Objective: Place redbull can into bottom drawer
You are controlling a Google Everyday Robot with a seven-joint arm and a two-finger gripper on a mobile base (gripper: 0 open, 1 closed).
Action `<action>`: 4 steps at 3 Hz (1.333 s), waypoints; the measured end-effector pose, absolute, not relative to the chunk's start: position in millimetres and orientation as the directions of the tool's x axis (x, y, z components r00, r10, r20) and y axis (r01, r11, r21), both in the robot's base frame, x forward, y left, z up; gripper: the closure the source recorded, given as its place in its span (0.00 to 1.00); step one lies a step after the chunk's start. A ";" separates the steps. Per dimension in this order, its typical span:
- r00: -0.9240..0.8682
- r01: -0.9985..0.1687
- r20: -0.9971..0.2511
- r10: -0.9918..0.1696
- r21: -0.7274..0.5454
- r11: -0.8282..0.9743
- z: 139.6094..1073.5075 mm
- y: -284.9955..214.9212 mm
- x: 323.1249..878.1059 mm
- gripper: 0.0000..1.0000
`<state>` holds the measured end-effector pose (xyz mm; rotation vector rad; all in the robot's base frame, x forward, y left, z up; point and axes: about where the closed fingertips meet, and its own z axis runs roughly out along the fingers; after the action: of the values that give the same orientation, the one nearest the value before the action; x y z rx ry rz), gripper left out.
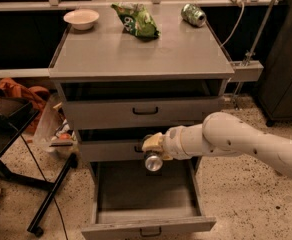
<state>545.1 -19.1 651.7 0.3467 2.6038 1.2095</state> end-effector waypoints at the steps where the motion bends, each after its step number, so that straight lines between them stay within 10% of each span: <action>1: -0.945 0.109 -0.113 0.308 0.779 0.617 643.8 -11.6 546.9 1.00; 4: -0.854 0.378 0.090 0.512 0.783 0.494 428.4 -17.3 578.9 1.00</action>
Offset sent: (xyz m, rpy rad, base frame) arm 0.0209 0.0029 -0.1577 0.0338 0.1867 -0.2091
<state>578.9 -17.3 428.4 0.7746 2.5789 1.2924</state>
